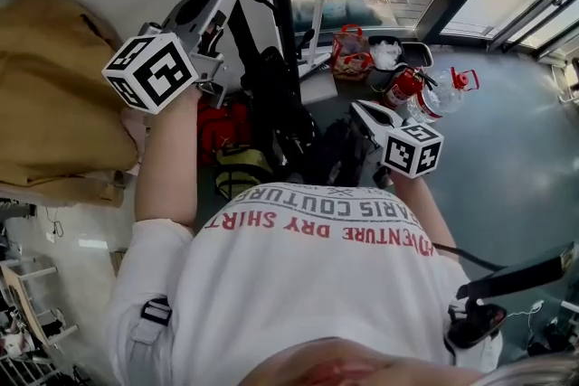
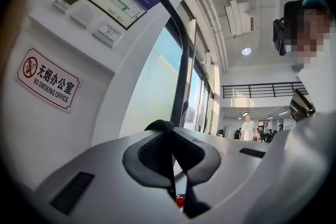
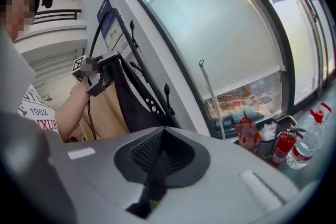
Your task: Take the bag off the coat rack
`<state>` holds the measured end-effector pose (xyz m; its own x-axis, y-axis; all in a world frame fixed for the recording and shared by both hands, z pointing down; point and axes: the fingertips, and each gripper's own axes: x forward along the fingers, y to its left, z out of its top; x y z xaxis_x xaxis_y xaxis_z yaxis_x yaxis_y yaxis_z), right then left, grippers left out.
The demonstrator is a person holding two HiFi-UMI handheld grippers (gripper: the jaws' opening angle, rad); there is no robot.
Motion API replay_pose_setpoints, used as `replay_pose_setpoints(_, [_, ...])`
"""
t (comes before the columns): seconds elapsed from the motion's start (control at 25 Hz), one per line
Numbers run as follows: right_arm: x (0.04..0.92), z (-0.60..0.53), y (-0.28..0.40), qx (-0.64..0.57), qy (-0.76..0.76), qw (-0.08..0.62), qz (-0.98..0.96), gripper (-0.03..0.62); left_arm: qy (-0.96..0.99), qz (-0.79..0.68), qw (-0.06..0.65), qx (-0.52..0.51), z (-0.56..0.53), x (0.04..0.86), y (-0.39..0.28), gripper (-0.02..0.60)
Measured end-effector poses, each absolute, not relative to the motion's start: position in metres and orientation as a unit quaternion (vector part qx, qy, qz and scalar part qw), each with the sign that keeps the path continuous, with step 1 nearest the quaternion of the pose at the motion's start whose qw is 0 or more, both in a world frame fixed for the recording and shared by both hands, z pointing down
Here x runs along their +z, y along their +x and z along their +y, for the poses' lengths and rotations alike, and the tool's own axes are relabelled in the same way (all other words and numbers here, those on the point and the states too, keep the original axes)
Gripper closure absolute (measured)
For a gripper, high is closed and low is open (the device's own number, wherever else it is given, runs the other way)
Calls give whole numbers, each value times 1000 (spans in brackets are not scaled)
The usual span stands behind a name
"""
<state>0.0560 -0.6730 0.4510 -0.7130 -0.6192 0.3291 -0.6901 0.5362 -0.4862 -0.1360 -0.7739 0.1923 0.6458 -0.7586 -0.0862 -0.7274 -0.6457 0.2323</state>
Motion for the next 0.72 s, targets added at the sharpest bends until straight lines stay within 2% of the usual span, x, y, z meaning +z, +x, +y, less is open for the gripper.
replay_pose_setpoints(0.16, [451, -671, 51, 293, 364, 66, -881, 592, 908, -402, 87, -71, -753, 211, -128, 566])
replay_pose_setpoints(0.52, [444, -650, 32, 268, 330, 85, -901, 592, 895, -412, 167, -28, -714, 306, -123, 566])
replay_pose_setpoints(0.72, [433, -629, 29, 252, 311, 91, -912, 592, 885, -425, 190, -18, -681, 332, -119, 566])
